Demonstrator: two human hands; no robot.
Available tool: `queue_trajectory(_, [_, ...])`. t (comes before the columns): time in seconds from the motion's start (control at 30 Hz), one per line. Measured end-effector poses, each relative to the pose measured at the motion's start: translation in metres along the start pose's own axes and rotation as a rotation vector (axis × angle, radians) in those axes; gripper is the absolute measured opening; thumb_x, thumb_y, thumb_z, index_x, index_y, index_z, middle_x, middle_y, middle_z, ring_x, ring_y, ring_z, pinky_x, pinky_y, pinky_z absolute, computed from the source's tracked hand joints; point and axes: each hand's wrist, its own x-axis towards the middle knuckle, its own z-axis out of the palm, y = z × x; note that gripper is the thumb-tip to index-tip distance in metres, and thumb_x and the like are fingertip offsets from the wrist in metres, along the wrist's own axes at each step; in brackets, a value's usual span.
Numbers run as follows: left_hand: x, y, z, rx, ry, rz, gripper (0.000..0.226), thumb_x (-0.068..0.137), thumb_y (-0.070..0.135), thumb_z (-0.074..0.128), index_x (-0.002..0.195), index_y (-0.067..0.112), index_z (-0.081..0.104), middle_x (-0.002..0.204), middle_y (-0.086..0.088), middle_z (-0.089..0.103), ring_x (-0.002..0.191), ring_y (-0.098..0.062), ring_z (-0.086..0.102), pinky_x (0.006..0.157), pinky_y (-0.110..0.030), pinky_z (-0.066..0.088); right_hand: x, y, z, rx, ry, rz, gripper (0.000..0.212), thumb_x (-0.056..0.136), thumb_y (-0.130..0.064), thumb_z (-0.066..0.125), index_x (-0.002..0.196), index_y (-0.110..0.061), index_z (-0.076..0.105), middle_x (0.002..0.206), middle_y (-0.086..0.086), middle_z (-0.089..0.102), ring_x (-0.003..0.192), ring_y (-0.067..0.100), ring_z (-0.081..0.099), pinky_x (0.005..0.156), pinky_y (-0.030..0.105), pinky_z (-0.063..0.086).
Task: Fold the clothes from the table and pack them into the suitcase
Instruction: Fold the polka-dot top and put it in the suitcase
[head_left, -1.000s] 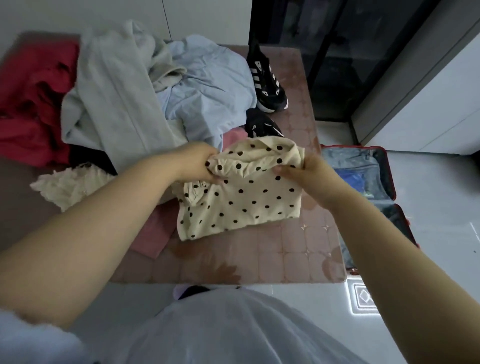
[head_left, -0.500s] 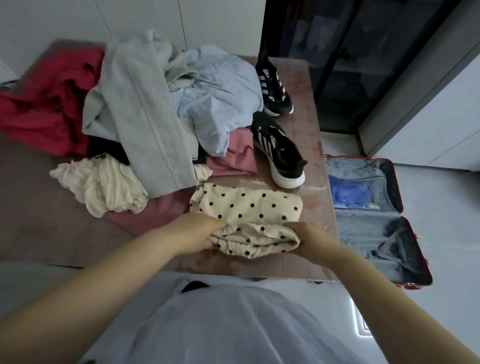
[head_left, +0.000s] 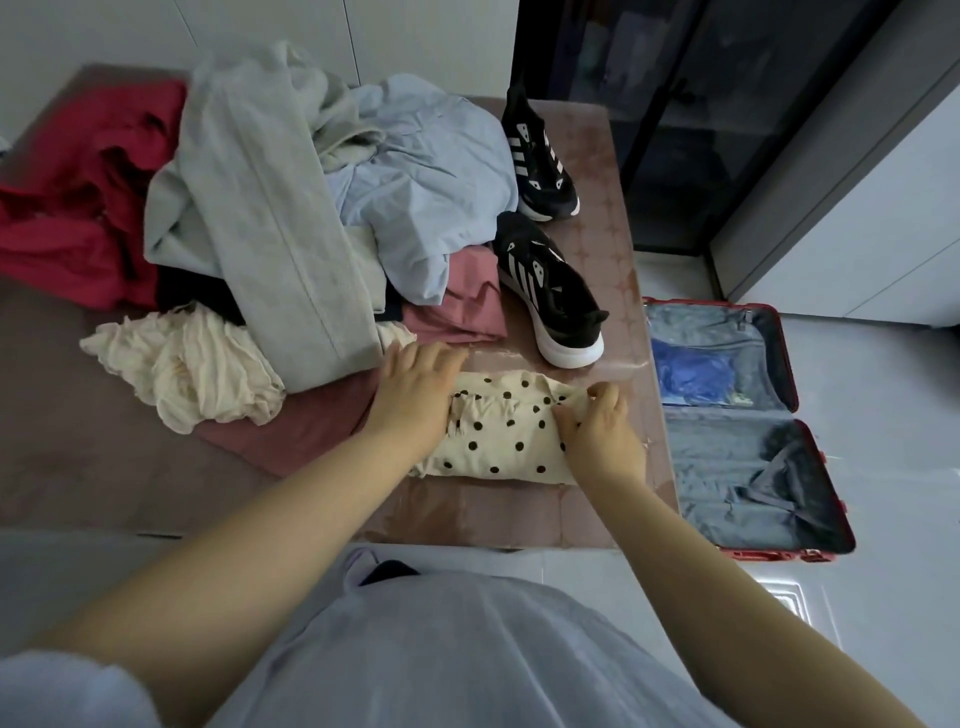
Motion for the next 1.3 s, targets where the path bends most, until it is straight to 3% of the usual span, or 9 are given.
queue_trajectory(0.1, [-0.020,0.007,0.019,-0.008,0.015,0.150,0.052,0.092,0.017,0.036,0.143,0.026,0.037,0.150,0.000,0.035,0.141,-0.023,0.025,0.115,-0.040,-0.006,0.004,0.005,0.008,-0.149,0.119,-0.142,0.055,0.094,-0.036,0.051,0.141,-0.013,0.034,0.137,0.014,0.037,0.123,0.036,0.038,0.102,0.045,0.030])
queue_trajectory(0.2, [-0.032,-0.002,0.038,0.003,-0.150,0.010,0.078,0.077,0.065,-0.022,0.147,0.036,-0.003,0.158,0.012,0.004,0.146,-0.014,-0.002,0.113,-0.041,-0.014,0.009,0.015,0.019,-0.181,0.091,-0.427,0.044,0.093,-0.017,0.046,0.137,-0.023,0.048,0.141,0.018,0.040,0.123,0.044,0.038,0.109,0.054,0.024])
queue_trajectory(0.27, [-0.035,-0.015,0.052,0.015,-0.187,-0.077,0.078,0.068,0.070,-0.030,0.139,0.039,-0.019,0.158,0.013,-0.006,0.145,-0.013,-0.011,0.112,-0.043,-0.015,0.010,0.023,0.022,-0.230,-0.011,-0.483,0.048,0.094,-0.031,0.028,0.136,-0.026,0.050,0.147,0.011,0.039,0.133,0.040,0.032,0.114,0.054,0.015])
queue_trajectory(0.43, [-0.032,-0.015,0.049,0.044,-0.164,-0.102,0.071,0.083,0.055,-0.010,0.149,0.031,-0.002,0.155,0.005,0.019,0.144,-0.017,0.008,0.114,-0.045,-0.008,0.016,0.027,0.016,-0.209,-0.114,-0.444,0.077,0.082,-0.055,0.000,0.138,-0.030,0.045,0.146,-0.004,0.042,0.137,0.023,0.030,0.116,0.042,0.005])
queue_trajectory(0.6, [-0.023,-0.015,0.039,0.017,-0.201,-0.211,0.061,0.098,0.047,0.028,0.151,0.024,0.007,0.145,0.000,0.030,0.137,-0.022,0.021,0.116,-0.045,-0.006,0.005,0.022,0.016,0.120,-0.036,-0.155,0.057,0.092,-0.040,0.054,0.137,-0.010,0.035,0.135,0.011,0.048,0.125,0.031,0.043,0.105,0.045,0.031])
queue_trajectory(0.77, [-0.008,-0.025,0.026,0.036,-0.313,-0.111,0.060,0.096,0.052,0.034,0.149,0.026,0.020,0.142,-0.002,0.030,0.134,-0.023,0.023,0.114,-0.042,0.005,0.004,0.013,0.012,0.297,-0.171,0.207,0.063,0.082,-0.044,0.066,0.129,-0.008,0.044,0.124,0.012,0.056,0.118,0.033,0.049,0.096,0.042,0.042])
queue_trajectory(0.93, [0.000,-0.042,0.009,-0.021,-0.407,0.010,0.055,0.087,0.053,0.054,0.132,0.025,0.043,0.146,0.001,0.027,0.139,-0.023,0.015,0.113,-0.041,0.007,-0.020,0.013,-0.009,0.599,-0.221,0.192,0.047,0.079,-0.031,0.075,0.120,-0.015,0.058,0.109,-0.001,0.063,0.100,0.019,0.060,0.074,0.028,0.047])
queue_trajectory(1.2, [0.011,-0.050,-0.004,-0.156,-0.651,0.009,0.080,0.066,0.059,0.073,0.130,0.019,0.045,0.131,-0.003,0.053,0.117,-0.022,0.051,0.093,-0.032,0.039,-0.044,0.027,-0.025,0.630,-0.310,0.085,0.039,0.081,-0.037,0.072,0.114,-0.023,0.058,0.104,-0.002,0.067,0.100,0.018,0.063,0.090,0.038,0.052])
queue_trajectory(1.3, [0.012,-0.043,-0.009,-0.351,-0.776,0.020,0.049,0.061,0.045,0.084,0.096,0.017,0.065,0.103,-0.003,0.068,0.093,-0.016,0.064,0.075,-0.029,0.050,-0.058,0.040,-0.030,0.768,-0.309,0.124,0.033,0.083,-0.037,0.070,0.112,-0.027,0.059,0.106,0.000,0.068,0.099,0.019,0.066,0.089,0.042,0.054])
